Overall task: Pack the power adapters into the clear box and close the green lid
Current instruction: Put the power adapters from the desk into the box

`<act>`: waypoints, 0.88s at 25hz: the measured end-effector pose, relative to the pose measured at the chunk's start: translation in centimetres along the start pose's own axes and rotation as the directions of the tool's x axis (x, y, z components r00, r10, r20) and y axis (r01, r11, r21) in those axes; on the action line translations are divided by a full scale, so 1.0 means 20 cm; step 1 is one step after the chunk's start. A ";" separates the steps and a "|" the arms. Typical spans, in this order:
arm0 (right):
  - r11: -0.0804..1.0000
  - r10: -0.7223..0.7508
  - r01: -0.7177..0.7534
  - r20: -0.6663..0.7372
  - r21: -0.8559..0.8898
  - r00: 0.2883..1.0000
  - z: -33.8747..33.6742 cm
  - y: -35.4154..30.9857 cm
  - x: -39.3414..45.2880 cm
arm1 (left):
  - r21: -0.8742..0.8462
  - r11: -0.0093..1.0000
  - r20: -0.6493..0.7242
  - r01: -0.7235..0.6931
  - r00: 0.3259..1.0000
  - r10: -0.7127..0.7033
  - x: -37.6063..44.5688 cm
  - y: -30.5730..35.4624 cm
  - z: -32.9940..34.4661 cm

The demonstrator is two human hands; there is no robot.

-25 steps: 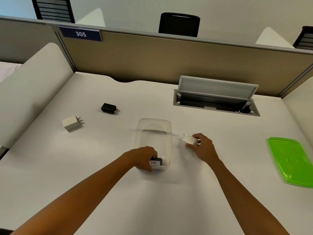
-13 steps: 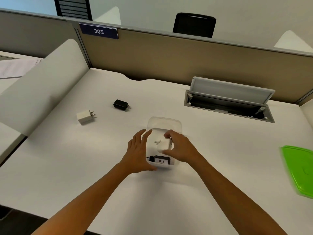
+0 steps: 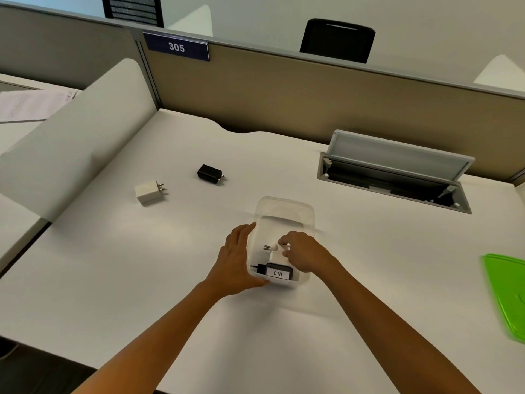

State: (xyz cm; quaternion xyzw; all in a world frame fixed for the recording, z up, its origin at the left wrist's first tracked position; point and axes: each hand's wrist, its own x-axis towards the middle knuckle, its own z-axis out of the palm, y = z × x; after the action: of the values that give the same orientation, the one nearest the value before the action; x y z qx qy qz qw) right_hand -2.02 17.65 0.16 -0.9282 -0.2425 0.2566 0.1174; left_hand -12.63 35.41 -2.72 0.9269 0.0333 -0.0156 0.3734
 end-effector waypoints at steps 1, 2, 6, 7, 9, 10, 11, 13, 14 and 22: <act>1.000 0.007 -0.007 0.000 0.003 1.000 0.00 0.00 -0.01 | -0.013 1.000 0.016 -0.007 1.000 0.008 0.00 -0.01 0.00; 1.000 0.014 -0.014 0.002 0.007 1.000 0.00 0.00 -0.01 | -0.028 0.999 0.036 -0.018 0.999 0.019 0.00 -0.01 -0.01; 0.984 -0.046 0.072 -0.157 0.163 0.986 -0.02 0.02 -0.03 | -0.131 0.991 0.060 0.000 0.998 0.008 -0.01 -0.10 -0.05; 0.960 -0.056 0.123 -0.260 0.253 0.964 -0.04 0.04 -0.04 | -0.152 0.988 0.030 0.027 0.999 -0.023 0.00 -0.13 -0.06; 0.899 -0.017 0.219 -0.470 0.380 0.882 -0.08 0.08 -0.04 | -0.139 0.987 -0.108 0.085 0.989 -0.101 0.04 -0.23 -0.12; 0.877 0.027 0.240 -0.542 0.417 0.840 -0.10 0.11 -0.03 | -0.092 0.988 -0.202 0.127 0.969 -0.143 0.08 -0.30 -0.18; 0.866 0.070 0.240 -0.582 0.439 0.810 -0.10 0.14 -0.03 | -0.020 0.982 -0.285 0.188 0.940 -0.186 0.13 -0.37 -0.24; 0.877 0.117 0.199 -0.595 0.438 0.795 -0.09 0.18 -0.01 | 0.104 0.919 -0.368 0.381 0.873 -0.320 0.26 -0.52 -0.38; 0.890 0.116 0.177 -0.585 0.420 0.803 -0.07 0.20 0.00 | 0.115 0.867 -0.385 0.485 0.826 -0.411 0.32 -0.58 -0.46; 0.942 0.070 0.150 -0.612 0.301 0.788 0.02 0.23 0.04 | 0.282 0.717 -0.394 0.637 0.759 -0.519 0.56 -0.96 -0.77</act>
State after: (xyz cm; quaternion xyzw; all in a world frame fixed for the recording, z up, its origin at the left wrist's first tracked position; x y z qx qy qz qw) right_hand 0.10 14.12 -2.10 -0.9216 -0.1641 -0.0242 0.3509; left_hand -2.81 60.40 -5.47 0.9164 0.3738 -0.0048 0.1427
